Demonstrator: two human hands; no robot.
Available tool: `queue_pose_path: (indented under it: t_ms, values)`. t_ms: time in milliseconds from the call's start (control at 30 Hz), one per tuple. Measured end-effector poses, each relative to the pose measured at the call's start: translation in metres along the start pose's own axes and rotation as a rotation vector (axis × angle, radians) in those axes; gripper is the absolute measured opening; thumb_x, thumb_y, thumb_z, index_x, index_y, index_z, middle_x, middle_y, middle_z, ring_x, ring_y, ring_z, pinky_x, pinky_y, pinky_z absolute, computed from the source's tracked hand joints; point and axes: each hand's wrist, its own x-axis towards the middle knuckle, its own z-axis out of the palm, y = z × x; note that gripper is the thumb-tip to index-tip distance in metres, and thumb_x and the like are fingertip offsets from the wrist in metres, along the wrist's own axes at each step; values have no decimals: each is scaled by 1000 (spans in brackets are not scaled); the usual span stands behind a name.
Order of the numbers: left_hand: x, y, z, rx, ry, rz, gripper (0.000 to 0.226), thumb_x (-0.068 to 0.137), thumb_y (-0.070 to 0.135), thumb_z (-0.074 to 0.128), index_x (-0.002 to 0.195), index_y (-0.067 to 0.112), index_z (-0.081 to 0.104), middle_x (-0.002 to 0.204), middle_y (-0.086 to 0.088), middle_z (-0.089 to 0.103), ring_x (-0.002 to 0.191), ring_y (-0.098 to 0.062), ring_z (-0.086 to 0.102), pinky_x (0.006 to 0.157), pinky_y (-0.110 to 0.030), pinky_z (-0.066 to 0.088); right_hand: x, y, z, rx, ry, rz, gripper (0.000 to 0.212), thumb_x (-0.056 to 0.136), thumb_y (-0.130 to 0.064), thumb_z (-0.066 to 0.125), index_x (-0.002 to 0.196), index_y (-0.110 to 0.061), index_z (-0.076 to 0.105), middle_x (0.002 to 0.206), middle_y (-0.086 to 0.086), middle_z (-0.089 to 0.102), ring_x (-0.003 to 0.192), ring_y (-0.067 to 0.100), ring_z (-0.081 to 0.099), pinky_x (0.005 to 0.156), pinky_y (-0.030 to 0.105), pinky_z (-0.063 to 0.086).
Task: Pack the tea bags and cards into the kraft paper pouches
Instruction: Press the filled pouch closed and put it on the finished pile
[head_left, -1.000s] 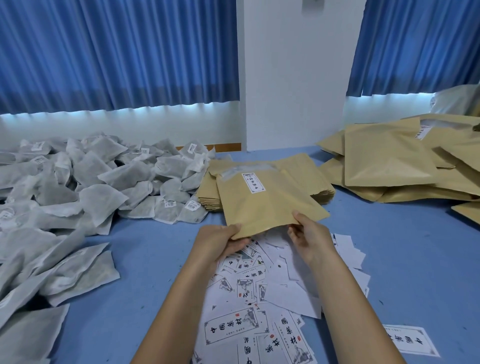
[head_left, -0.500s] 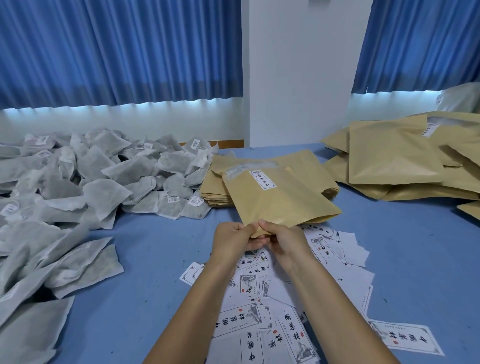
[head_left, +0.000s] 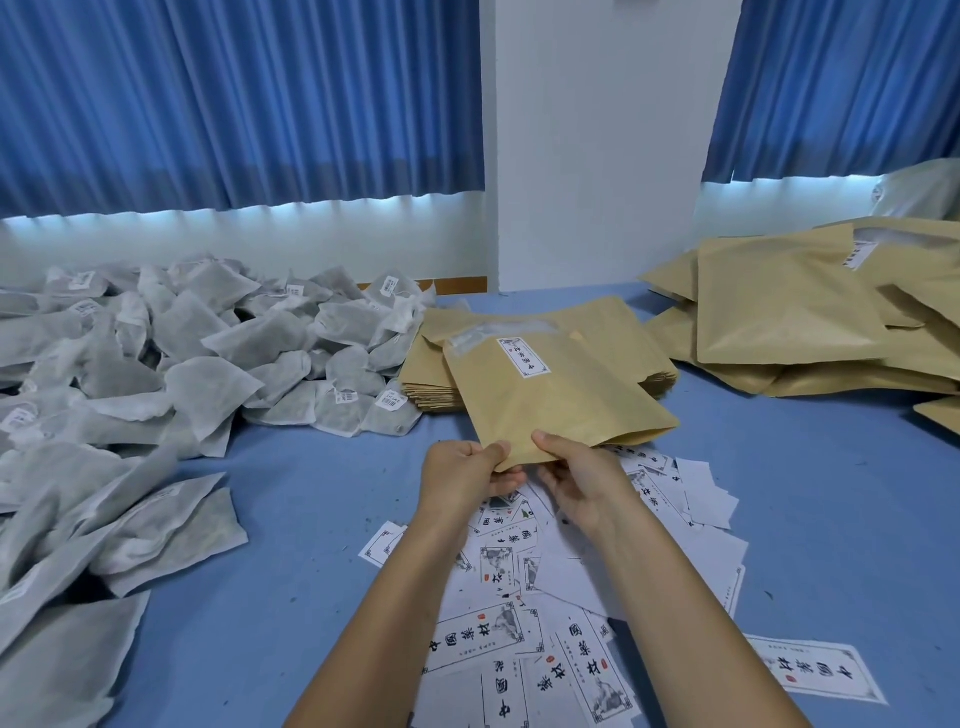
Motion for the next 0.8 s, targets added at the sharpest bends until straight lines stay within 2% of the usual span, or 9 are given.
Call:
queue_pose_path:
  t_ms: [100, 233, 333, 467, 600, 733, 800]
  values:
    - [0, 1, -1, -11, -2, 2, 16, 90, 7, 62, 80, -5, 63, 62, -12, 70, 55, -15, 69, 49, -15, 52, 3, -2, -2, 50, 40, -43, 17, 82, 5, 67, 93, -7, 62, 91, 5, 67, 83, 16, 63, 59, 21, 49]
    - [0, 2, 0, -1, 5, 2, 16, 90, 7, 63, 79, -5, 63, 64, -14, 70, 56, -16, 69, 49, -16, 53, 6, -5, -3, 13, 73, -83, 17, 80, 8, 68, 86, -7, 60, 84, 5, 64, 70, 16, 58, 53, 21, 43]
    - [0, 2, 0, -26, -1, -26, 15, 90, 6, 63, 84, -7, 64, 66, -14, 70, 56, -16, 69, 50, -16, 54, 6, -5, -5, 27, 60, -32, 17, 81, 5, 69, 89, -8, 61, 89, 5, 66, 79, 15, 61, 61, 22, 49]
    - [1, 6, -5, -39, 11, -20, 14, 89, 5, 63, 85, -8, 65, 62, -11, 69, 55, -15, 69, 50, -17, 54, 7, -11, -11, 44, 136, -113, 15, 80, 1, 72, 82, -9, 61, 82, 3, 65, 67, 13, 57, 50, 19, 43]
    - [1, 7, -5, -33, 20, -28, 12, 88, 5, 64, 81, -5, 65, 60, -10, 69, 56, -16, 69, 51, -16, 54, 9, -14, -14, 12, 141, -124, 16, 80, 6, 69, 80, -6, 59, 77, 7, 60, 56, 15, 47, 44, 20, 35]
    - [0, 7, -5, -35, 19, -41, 12, 88, 4, 64, 83, -6, 65, 60, -10, 70, 55, -16, 69, 49, -16, 53, 9, -16, -15, 75, 123, -82, 18, 82, 6, 66, 83, -10, 59, 84, 3, 63, 72, 14, 57, 57, 22, 43]
    - [0, 8, -6, -44, 25, -45, 12, 88, 4, 64, 80, -5, 65, 60, -10, 69, 55, -16, 69, 48, -16, 53, 9, -18, -17, 97, 159, -111, 18, 81, 7, 68, 81, -9, 59, 83, 3, 64, 71, 14, 58, 56, 22, 42]
